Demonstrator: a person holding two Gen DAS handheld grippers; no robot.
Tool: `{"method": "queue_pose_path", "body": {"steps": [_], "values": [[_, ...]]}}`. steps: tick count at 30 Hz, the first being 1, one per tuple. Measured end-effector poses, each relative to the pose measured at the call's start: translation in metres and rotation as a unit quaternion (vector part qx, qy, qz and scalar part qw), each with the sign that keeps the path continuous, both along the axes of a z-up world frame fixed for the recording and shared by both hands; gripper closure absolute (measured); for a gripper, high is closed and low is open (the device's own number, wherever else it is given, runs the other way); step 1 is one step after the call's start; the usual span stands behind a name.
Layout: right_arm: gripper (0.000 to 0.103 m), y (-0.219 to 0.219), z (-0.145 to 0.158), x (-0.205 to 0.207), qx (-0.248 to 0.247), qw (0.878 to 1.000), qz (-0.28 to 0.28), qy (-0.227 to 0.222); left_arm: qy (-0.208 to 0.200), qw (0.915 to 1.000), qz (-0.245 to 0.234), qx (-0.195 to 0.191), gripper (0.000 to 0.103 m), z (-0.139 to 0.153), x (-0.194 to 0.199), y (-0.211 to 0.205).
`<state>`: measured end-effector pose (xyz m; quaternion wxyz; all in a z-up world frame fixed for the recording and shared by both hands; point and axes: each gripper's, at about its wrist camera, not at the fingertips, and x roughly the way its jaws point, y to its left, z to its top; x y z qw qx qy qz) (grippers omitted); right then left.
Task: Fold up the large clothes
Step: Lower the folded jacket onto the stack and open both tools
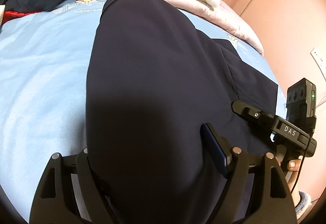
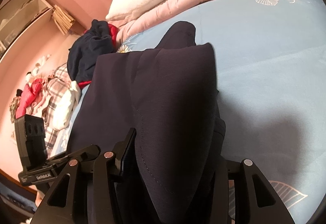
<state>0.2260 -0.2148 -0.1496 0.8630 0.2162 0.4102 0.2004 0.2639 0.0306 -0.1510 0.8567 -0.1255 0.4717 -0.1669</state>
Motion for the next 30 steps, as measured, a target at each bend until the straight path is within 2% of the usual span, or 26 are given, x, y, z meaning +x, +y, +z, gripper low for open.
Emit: {"method": "queue_pose_path", "body": {"steps": [16, 19, 22, 25, 30], "values": [[0.050, -0.010, 0.004, -0.008, -0.020, 0.999, -0.037, 0.006, -0.012, 0.9990, 0.007, 0.042, 0.022, 0.008, -0.033, 0.005], [0.043, -0.013, 0.004, -0.010, -0.018, 0.999, -0.047, 0.010, -0.013, 0.9986, 0.007, 0.050, 0.022, 0.007, -0.040, 0.008], [0.043, -0.020, 0.005, -0.014, -0.024, 0.998, -0.064, 0.010, -0.011, 0.9985, 0.007, 0.052, 0.022, 0.006, -0.046, 0.011], [0.043, -0.022, 0.009, -0.021, -0.047, 0.996, -0.077, 0.005, -0.005, 0.9983, 0.011, 0.057, 0.021, 0.004, -0.051, 0.011], [0.043, -0.014, 0.020, -0.036, -0.120, 0.988, -0.092, -0.023, 0.001, 0.9979, 0.017, 0.063, 0.021, 0.005, -0.062, 0.013]]}}
